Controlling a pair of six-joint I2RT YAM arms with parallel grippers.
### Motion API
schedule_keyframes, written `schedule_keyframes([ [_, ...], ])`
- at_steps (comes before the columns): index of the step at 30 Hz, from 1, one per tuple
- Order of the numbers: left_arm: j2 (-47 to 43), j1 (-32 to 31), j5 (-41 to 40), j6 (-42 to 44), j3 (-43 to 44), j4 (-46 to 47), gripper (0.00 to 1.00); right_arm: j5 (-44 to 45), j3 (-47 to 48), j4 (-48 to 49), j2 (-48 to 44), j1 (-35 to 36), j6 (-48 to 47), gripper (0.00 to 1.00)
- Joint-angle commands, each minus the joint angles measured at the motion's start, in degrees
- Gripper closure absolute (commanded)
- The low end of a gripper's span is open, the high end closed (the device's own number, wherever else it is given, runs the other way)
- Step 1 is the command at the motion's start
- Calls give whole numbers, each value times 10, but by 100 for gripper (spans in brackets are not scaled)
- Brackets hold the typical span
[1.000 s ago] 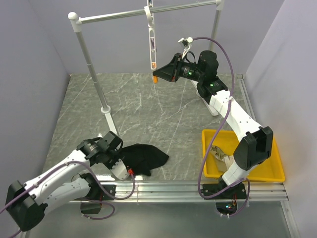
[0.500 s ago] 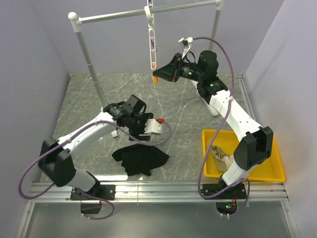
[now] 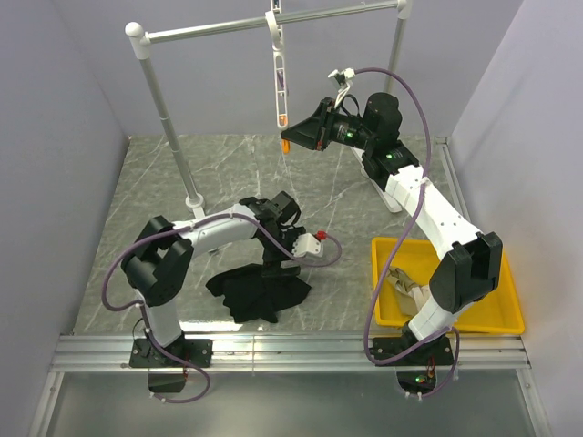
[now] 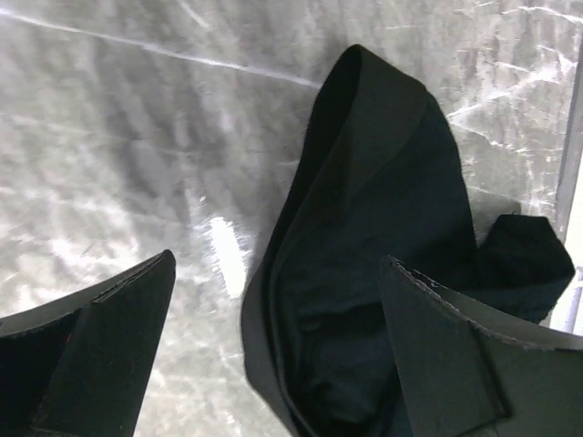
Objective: Clip the underwear to the hanger
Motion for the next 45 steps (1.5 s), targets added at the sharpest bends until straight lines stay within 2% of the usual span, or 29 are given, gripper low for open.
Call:
schedule_keyframes([
  [1, 12, -8, 42, -11, 17, -4, 1, 7, 9, 9, -14, -12, 4, 100],
  [4, 25, -22, 51, -18, 12, -1, 7, 8, 9, 10, -15, -12, 7, 100],
  [5, 25, -31, 51, -22, 2, 6, 13, 7, 9, 10, -14, -13, 6, 100],
  [7, 20, -42, 47, -32, -15, 17, 18, 8, 9, 7, -16, -13, 5, 100],
  [13, -12, -74, -9, -65, -98, 81, 48, 6, 4, 8, -20, -17, 6, 100],
  [14, -14, -75, -15, -70, -110, 87, 60, 6, 3, 9, -19, -16, 6, 100],
  [15, -19, -75, -34, -75, -116, 93, 67, 6, 2, 10, -19, -17, 6, 100],
  [16, -29, -75, -47, -84, -127, 110, 84, 6, 2, 13, -19, -17, 9, 100],
  [18, -47, -75, -75, -92, -136, 122, 100, 7, 0, 15, -19, -18, 11, 100],
  [24, -172, -71, -119, -95, -140, 158, 100, 11, -5, 15, -23, -18, 13, 100],
  [28, -259, -69, -204, -91, -132, 209, 100, 19, -12, 22, -21, -19, 30, 100],
  [35, -310, -58, -273, -89, -107, 288, 100, 20, -23, 37, -17, -17, 54, 100],
  [40, -296, -25, -260, -98, -52, 277, 100, 16, -27, 37, -18, -17, 49, 100],
  [45, -264, 22, -186, -136, 29, 224, 100, 14, -34, 35, -22, -16, 41, 100],
])
